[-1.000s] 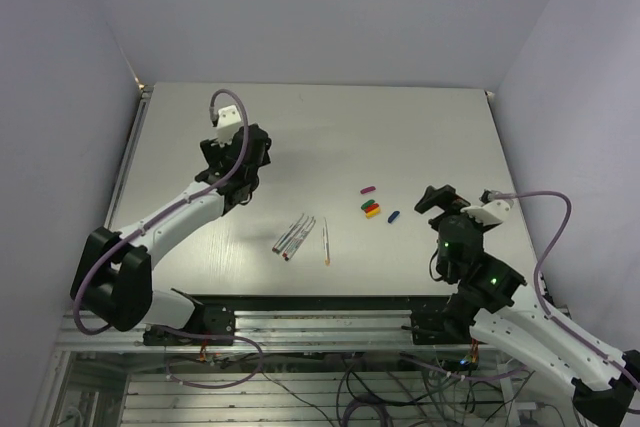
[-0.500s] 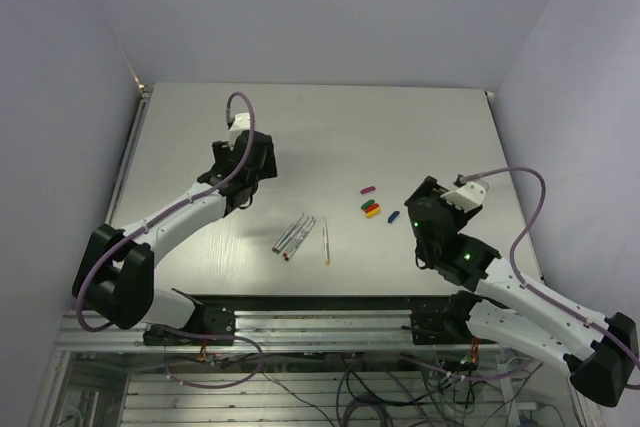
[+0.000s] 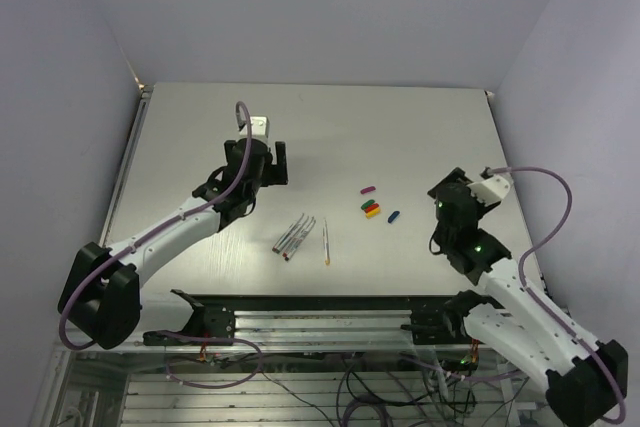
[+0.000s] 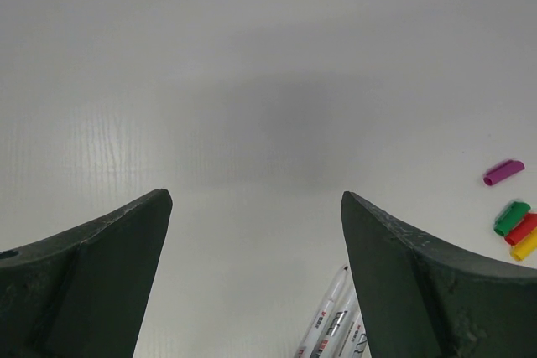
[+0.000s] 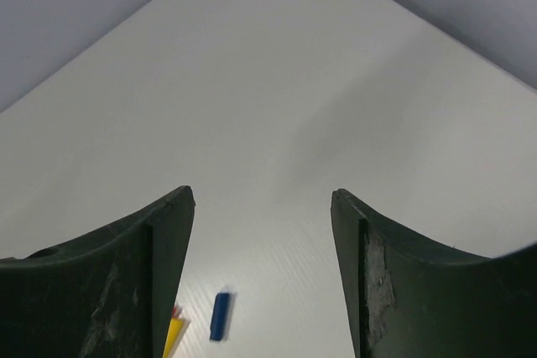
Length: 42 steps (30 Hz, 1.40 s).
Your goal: Insert the pens into the pen caps
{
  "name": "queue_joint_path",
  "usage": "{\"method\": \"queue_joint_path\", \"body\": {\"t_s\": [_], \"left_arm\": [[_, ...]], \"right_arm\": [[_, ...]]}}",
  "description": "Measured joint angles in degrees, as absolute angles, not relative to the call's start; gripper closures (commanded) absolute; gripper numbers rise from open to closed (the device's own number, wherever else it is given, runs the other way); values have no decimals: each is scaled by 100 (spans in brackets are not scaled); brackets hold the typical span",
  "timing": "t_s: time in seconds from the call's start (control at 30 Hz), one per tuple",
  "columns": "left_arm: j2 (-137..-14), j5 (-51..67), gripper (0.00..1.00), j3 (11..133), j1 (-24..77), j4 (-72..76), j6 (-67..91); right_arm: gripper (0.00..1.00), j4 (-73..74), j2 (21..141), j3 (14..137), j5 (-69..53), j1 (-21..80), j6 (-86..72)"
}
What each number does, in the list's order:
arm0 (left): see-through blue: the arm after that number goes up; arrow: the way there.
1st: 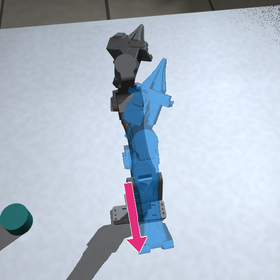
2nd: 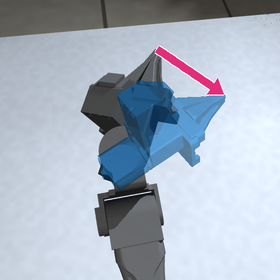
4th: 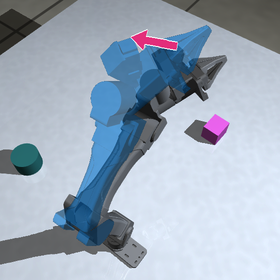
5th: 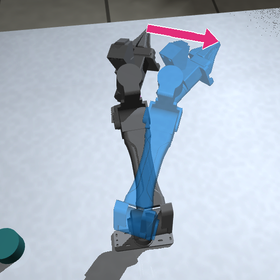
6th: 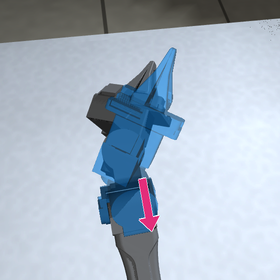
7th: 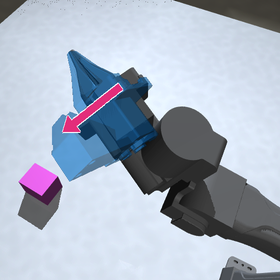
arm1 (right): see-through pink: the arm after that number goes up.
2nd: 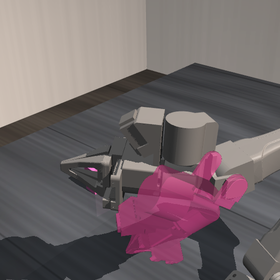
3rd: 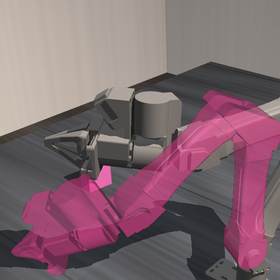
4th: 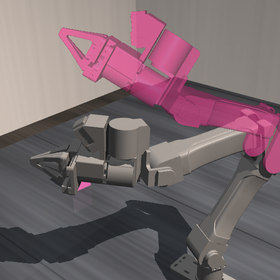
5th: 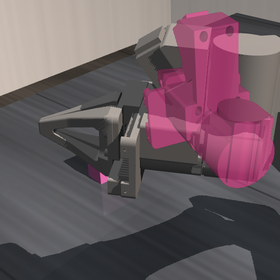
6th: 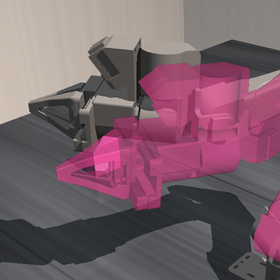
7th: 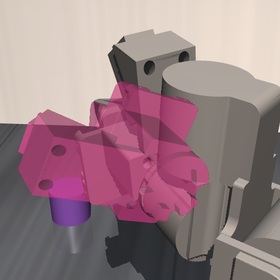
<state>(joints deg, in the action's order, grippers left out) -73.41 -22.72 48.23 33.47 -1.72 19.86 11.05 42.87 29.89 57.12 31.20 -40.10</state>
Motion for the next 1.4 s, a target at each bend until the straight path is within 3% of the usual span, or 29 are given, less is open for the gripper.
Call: {"method": "queue_joint_path", "body": {"t_s": [0.23,0.83,0.87,0.97,1.4], "left_arm": [[-7338,-1885,7,4792,3350,-220,1822],[-8034,-1673,7,4856,3358,-1229,2069],[-8143,-1647,2,4884,3371,-1288,2067],[-8458,-1599,17,4912,3472,-1446,2071],[-8748,-1079,20,4912,3774,-1590,2099]], "right_arm": [[38,635,5271,3059,4047,1750,-3750],[40,-423,5673,3120,2373,1581,-3691],[40,-445,5666,3105,2351,1581,-3701],[40,-471,5649,3079,2307,1579,-3715],[48,-462,5743,3074,2281,1581,-3798]]}}
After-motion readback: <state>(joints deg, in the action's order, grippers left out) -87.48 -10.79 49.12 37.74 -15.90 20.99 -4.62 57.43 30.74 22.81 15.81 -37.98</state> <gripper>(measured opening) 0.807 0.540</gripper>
